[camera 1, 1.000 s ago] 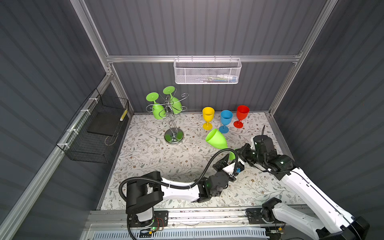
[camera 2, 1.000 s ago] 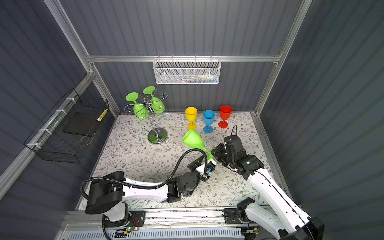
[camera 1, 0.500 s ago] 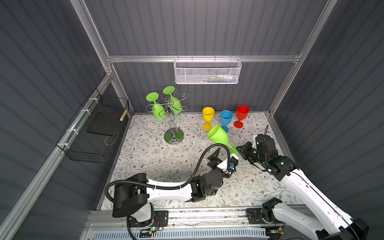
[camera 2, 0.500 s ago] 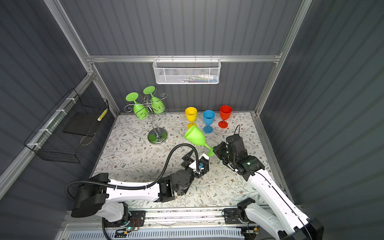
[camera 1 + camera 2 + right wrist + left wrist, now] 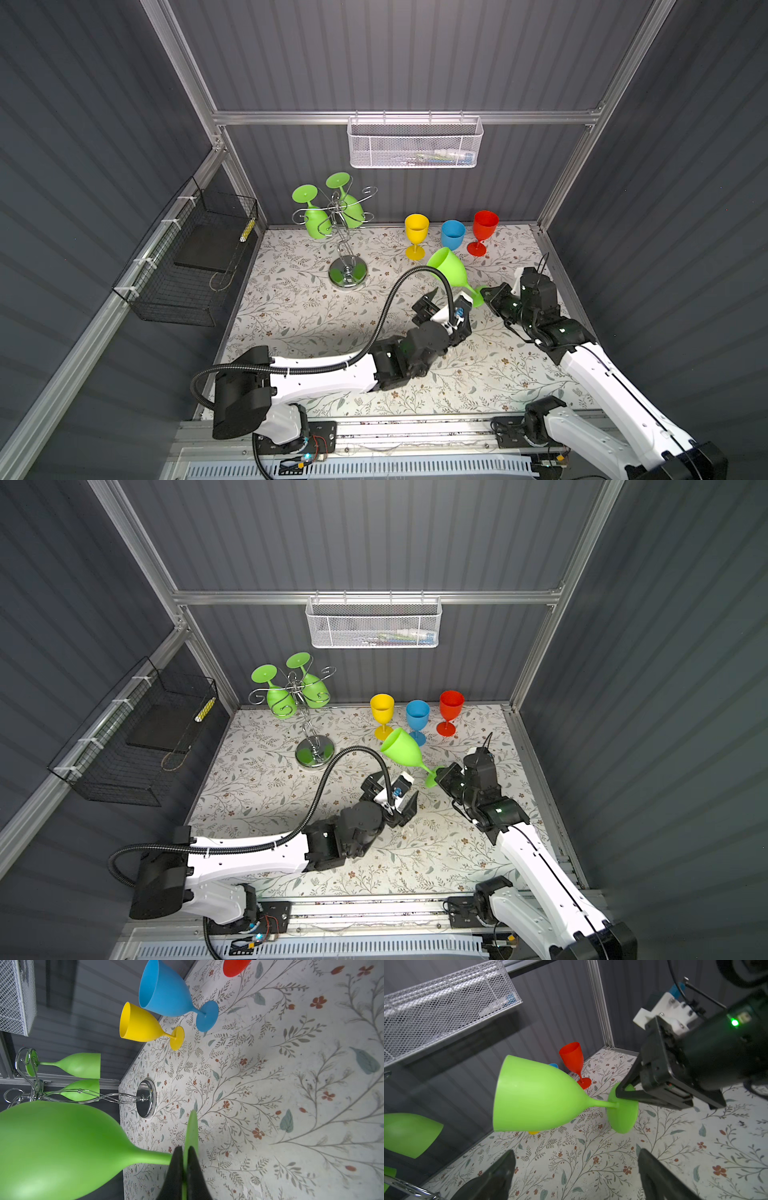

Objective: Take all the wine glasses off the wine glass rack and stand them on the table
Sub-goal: 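Swing the green glass toward the right gripper and close right on its foot, then open the left gripper and grasp the green glass bowl while right holds the foot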

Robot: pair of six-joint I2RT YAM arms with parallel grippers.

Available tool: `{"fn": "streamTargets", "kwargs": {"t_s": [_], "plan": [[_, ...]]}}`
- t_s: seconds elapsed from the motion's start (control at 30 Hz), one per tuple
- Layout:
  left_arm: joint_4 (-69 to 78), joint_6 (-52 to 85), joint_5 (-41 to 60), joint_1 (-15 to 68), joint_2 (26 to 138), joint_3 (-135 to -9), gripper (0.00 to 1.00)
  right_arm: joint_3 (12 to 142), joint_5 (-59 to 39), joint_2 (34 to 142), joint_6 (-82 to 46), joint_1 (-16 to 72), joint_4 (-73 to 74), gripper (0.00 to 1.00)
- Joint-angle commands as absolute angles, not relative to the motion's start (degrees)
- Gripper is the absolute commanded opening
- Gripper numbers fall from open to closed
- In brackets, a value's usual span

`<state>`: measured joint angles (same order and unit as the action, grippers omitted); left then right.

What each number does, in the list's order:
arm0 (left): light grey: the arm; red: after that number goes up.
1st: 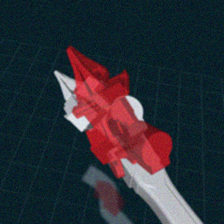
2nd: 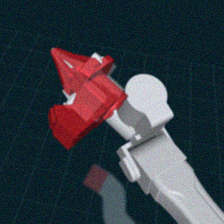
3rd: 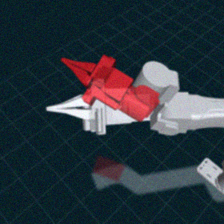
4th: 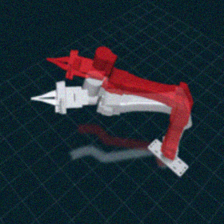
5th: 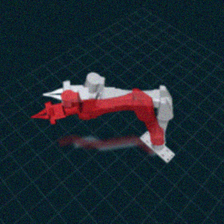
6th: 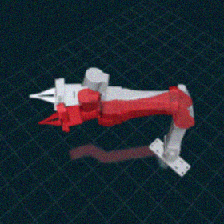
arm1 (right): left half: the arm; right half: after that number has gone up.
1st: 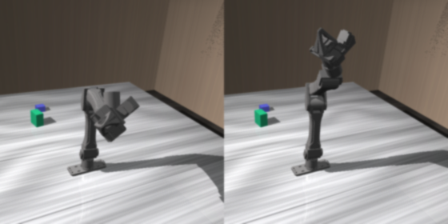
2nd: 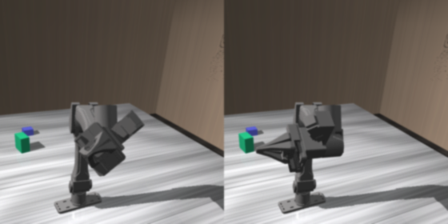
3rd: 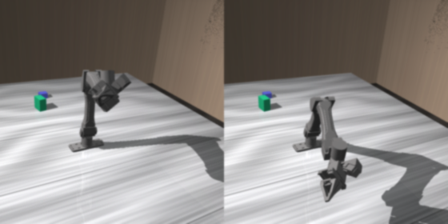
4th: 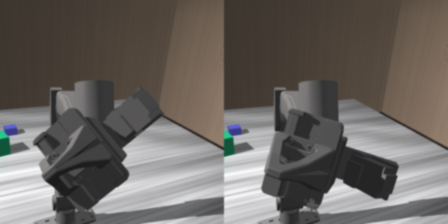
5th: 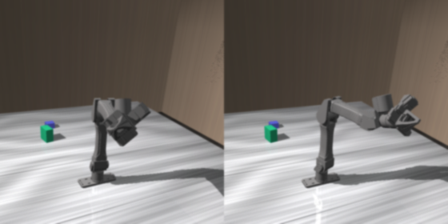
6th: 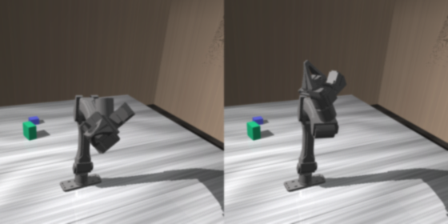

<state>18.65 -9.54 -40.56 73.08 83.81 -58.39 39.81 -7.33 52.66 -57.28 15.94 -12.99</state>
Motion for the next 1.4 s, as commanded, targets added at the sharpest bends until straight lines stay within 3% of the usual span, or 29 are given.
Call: {"fn": "streamTargets", "kwargs": {"t_s": [0.0,0.37,0.57,0.77,1.13,1.37], "plan": [[10.6,-2.1,-33.6,70.2,81.8,-62.1,0.92,36.7,-9.7,52.3,-54.6,14.5,-5.0,0.0],[0.4,16.8,-10.4,56.2,80.5,-69.3,0.88,28.6,-14.0,52.5,-49.7,10.4,11.9,0.0],[-6.2,24.4,-1.8,53.4,85.2,-78.9,0.86,28.0,-15.1,52.6,-47.0,10.0,14.1,0.0],[-6.6,28.8,1.7,53.4,87.1,-83.3,0.82,26.9,-15.5,52.1,-47.1,9.9,15.7,0.0],[-10.6,31.4,-1.2,53.4,90.4,-86.8,0.74,26.7,-16.0,50.8,-46.9,10.0,16.1,0.0],[-9.5,32.8,0.7,53.4,92.1,-87.6,0.58,26.2,-16.1,51.2,-47.0,9.9,16.7,0.0]]}}
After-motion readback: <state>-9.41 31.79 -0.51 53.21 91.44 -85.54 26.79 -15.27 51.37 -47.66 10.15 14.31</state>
